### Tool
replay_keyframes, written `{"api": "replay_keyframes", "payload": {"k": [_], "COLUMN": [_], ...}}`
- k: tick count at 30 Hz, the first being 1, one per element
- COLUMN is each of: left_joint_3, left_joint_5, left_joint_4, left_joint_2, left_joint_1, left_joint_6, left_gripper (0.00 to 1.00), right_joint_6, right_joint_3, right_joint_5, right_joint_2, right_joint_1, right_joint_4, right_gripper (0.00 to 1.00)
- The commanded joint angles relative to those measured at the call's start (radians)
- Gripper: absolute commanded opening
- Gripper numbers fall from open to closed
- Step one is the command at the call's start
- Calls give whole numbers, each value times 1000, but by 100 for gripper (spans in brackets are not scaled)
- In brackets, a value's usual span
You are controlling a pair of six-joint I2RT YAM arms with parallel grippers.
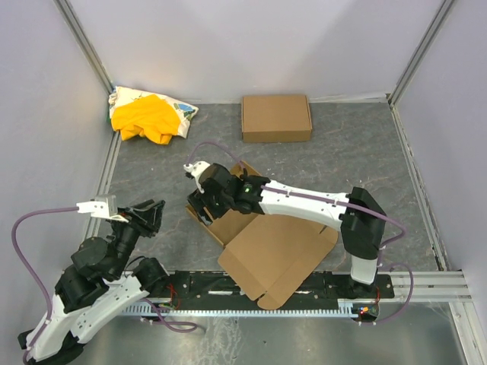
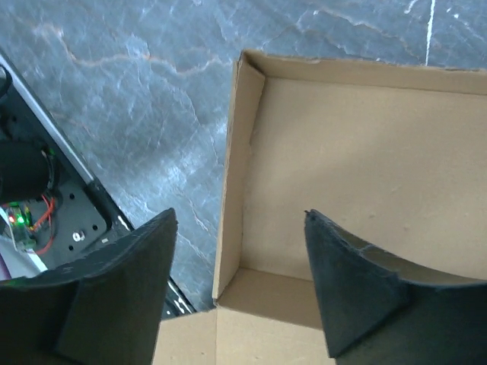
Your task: Fold the paper box
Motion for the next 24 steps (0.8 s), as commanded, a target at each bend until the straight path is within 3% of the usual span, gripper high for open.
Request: {"api": "replay_keyframes", "payload": {"k": [1,3,5,16,24], "left_joint_3": [-1,-3,-3,-2,-1], "left_joint_5": [-32,-33,-35,-61,-77], "left_joint_4": [10,10,10,-2,-10], "left_joint_2": [-9,-7,-4,-3,8], "left_joint_1": [-4,-4,-4,-4,-2], "left_joint_6": [-19,-19,-21,-34,-44], "left_gripper": [48,48,48,48,48], "right_joint_6": [-113,-111,-103,-68,-161], "right_joint_3": [32,84,107,173,264], "right_joint_5": [-35,-24,-14,7,-8], "right_joint_2": [32,85,126,203,275], "right_joint_1": [17,20,23,49,58], "right_joint_4": [-66,-119,-130,-117,-131], "right_gripper": [69,57,55,68,64]}}
